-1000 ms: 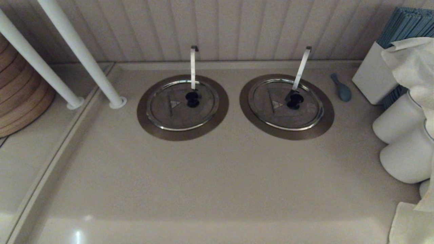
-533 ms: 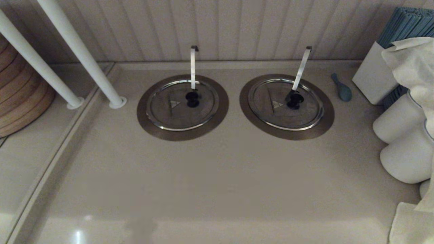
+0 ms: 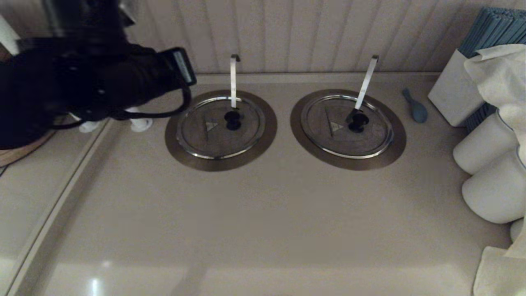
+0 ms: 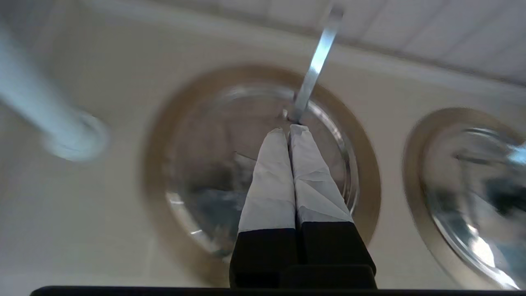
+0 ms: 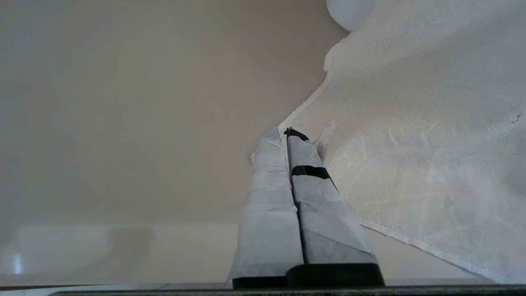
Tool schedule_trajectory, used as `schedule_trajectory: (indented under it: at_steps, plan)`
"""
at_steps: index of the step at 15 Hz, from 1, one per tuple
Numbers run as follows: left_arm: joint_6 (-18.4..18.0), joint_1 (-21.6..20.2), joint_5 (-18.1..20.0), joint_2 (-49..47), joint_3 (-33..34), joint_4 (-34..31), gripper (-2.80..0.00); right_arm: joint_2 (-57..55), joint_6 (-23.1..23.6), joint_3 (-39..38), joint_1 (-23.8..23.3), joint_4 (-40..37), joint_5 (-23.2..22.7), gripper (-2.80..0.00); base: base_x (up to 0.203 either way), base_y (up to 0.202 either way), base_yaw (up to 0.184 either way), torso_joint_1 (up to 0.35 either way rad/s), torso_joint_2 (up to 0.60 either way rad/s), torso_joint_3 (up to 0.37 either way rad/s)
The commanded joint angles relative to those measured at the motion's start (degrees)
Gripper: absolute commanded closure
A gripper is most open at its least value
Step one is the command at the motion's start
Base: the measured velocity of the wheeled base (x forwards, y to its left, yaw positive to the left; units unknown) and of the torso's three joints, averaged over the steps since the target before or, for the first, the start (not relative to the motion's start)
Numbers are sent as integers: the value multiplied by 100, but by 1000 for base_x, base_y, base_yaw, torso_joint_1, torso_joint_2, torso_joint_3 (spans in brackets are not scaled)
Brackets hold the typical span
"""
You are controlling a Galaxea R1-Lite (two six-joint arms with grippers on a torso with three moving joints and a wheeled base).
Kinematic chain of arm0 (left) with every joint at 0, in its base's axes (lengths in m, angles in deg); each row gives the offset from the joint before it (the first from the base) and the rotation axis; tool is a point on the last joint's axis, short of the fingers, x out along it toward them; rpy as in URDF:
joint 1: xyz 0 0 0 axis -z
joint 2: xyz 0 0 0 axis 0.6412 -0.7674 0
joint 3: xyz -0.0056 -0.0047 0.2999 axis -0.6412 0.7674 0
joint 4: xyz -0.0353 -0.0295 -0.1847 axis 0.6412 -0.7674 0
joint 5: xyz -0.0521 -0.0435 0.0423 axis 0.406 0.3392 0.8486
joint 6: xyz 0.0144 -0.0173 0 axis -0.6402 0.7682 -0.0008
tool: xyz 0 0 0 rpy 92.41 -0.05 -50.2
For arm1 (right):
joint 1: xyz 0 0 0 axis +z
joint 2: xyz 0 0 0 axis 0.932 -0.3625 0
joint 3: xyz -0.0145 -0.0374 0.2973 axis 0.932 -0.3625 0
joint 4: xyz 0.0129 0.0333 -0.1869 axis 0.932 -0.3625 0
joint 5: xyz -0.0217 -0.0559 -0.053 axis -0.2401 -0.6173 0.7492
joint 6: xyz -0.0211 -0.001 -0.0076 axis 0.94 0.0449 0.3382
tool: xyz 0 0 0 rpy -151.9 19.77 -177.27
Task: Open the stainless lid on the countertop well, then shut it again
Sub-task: Open the lid
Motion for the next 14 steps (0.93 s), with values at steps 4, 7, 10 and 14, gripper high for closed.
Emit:
schedule_trajectory:
  at_steps: [4, 7, 10, 14]
  plan:
    - [464, 346, 44, -1235, -298, 38, 0, -9, 2, 0, 1, 0, 0, 0, 0, 0, 0, 0, 0, 0]
    - [500, 345, 127, -1494, -347, 59, 0, -4, 0, 0, 1, 0, 0, 0, 0, 0, 0, 0, 0, 0]
    - [287, 335, 528, -1491, 102, 849, 0, -7, 5, 0, 1, 0, 0, 0, 0, 0, 0, 0, 0, 0]
    - [-556, 341, 738, -1437, 706, 2026, 0, -3, 0, 0, 1, 0, 0, 0, 0, 0, 0, 0, 0, 0]
